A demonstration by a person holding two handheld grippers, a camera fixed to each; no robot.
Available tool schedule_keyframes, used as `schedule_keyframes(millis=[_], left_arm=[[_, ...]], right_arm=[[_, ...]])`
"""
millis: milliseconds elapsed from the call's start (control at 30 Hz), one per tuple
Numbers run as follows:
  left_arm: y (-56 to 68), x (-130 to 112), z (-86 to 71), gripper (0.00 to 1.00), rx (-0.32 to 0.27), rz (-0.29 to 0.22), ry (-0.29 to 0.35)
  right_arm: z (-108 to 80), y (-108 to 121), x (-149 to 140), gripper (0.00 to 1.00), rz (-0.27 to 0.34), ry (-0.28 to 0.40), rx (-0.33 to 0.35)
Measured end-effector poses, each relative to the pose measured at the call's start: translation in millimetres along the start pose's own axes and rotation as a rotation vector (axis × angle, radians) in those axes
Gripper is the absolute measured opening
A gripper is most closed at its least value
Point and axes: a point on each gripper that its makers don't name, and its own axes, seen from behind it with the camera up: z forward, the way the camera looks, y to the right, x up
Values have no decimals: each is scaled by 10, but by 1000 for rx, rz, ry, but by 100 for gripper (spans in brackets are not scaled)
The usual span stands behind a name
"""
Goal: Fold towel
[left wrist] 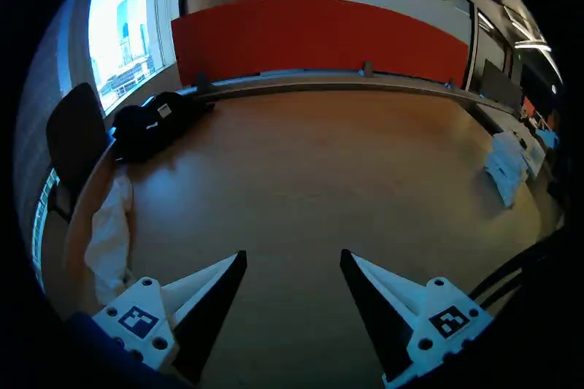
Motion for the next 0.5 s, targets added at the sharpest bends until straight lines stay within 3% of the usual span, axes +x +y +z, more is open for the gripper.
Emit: schedule_keyframes(millis=[267,500], left_arm=[[-19,34,-22,95,6,-3,13],[-37,62,-18,95,11,-11,26]], right_arm=[[-5,-113,309,96,49,106,2],[7,-155,409,96,87,151,-7]])
